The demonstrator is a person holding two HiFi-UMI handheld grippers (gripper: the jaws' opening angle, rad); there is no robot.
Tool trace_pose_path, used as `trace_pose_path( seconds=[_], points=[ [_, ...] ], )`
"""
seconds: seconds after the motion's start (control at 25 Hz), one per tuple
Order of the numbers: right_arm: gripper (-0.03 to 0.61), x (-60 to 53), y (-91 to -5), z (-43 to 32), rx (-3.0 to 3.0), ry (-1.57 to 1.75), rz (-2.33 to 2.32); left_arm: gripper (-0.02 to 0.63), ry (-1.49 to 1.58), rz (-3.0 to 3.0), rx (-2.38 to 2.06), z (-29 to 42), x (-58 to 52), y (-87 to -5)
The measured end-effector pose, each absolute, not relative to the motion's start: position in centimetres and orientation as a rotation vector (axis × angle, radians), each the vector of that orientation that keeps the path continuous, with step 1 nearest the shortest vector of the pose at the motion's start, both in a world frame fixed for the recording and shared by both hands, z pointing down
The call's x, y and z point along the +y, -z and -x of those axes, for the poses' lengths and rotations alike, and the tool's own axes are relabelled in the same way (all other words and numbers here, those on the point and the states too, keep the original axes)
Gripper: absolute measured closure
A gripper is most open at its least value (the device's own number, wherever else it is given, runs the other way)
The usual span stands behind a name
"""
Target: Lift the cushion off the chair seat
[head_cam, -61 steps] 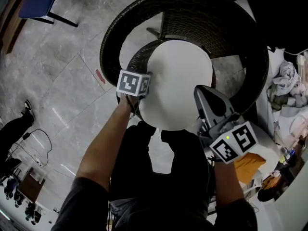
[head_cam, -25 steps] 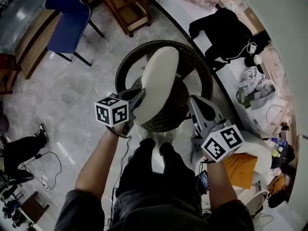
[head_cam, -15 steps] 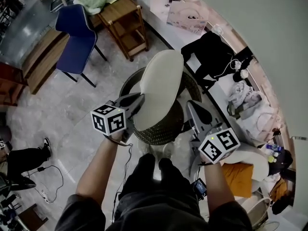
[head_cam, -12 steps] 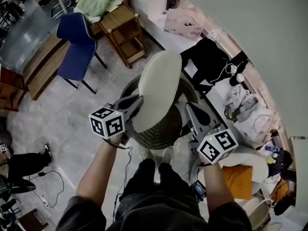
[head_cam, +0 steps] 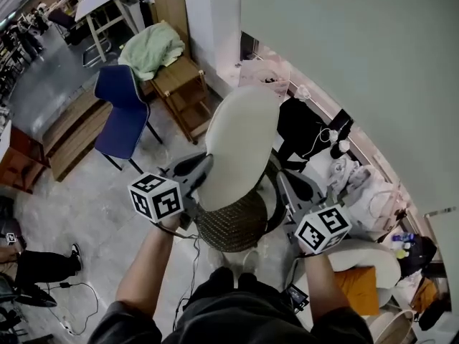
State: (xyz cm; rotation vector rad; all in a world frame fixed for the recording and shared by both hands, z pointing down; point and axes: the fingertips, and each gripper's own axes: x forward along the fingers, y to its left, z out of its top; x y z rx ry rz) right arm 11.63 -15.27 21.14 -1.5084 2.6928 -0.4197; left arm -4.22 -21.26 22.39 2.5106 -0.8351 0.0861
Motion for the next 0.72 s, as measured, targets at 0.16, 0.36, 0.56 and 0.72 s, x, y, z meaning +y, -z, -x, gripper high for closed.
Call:
trace_pose_path(
  seconds=[0.16,0.36,0.56,0.72],
  points=[
    [0.571,-15.2,-18.4,-11.8,2.687,0.351,1.504,0.589,-0.047,-2.567,-0.836,4.2,-21.6,-18.4],
    [0.571,-15.4,-14.8,-12.2,2.679,0.257,1.487,0.589,0.004,-2.606,-0.838,3.7,-22.0,-14.6],
    [0.571,-15.7,-11.6,-12.6,2.675,0.145,1.47,0.589,0.03,-2.657,-0.842,3.0,-22.5,-11.5],
    [0.571,-15.6,-9.5,-13.2,2.653,0.091,1.47,0.589,0.065,-2.694,-0.833,2.7,-22.2,-9.1]
  ],
)
